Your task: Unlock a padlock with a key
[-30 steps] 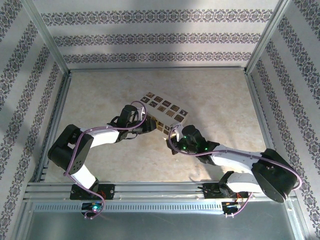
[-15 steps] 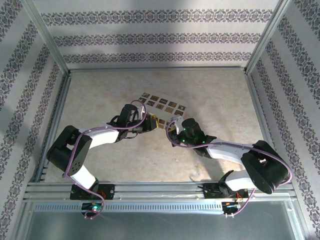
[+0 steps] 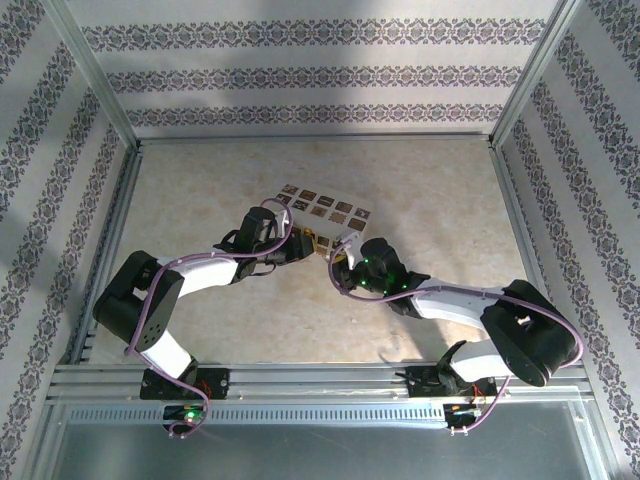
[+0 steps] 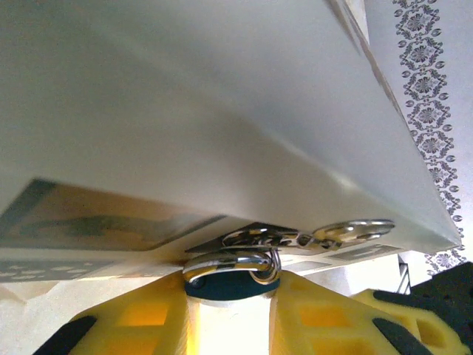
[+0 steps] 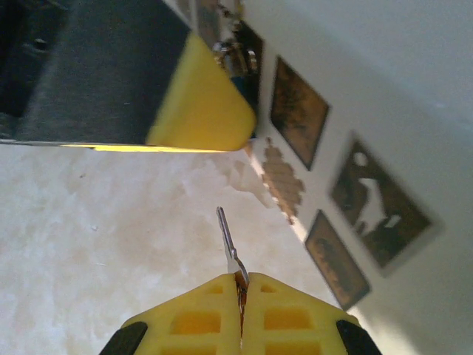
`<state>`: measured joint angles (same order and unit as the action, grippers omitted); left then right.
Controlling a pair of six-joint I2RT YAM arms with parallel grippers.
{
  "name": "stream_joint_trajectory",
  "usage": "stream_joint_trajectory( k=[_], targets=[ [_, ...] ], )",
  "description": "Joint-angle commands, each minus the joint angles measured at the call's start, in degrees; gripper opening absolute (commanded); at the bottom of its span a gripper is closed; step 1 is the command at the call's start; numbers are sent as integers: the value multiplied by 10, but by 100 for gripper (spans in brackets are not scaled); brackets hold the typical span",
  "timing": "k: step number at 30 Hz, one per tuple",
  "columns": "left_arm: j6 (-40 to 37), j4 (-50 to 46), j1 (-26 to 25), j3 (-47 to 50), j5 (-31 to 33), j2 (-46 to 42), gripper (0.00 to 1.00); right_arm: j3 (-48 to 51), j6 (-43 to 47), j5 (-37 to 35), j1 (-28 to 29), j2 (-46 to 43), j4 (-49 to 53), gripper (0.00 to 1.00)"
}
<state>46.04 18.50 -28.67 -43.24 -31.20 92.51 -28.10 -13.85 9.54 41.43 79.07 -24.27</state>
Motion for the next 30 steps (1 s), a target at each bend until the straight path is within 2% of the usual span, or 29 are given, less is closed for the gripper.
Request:
stream_joint_trajectory(
  k=[1,12,30],
  targets=[
    [26,17,-11,-18,-9,-18,25,7,-16,-26,12,17,-51,0],
    [44,11,-13,-23,-12,-18,25,3,-26,-63,16,59,-102,0],
    [61,21,-16,-28,-17,-14,23,-17,-34,-66,18,102,-140,0]
  ],
)
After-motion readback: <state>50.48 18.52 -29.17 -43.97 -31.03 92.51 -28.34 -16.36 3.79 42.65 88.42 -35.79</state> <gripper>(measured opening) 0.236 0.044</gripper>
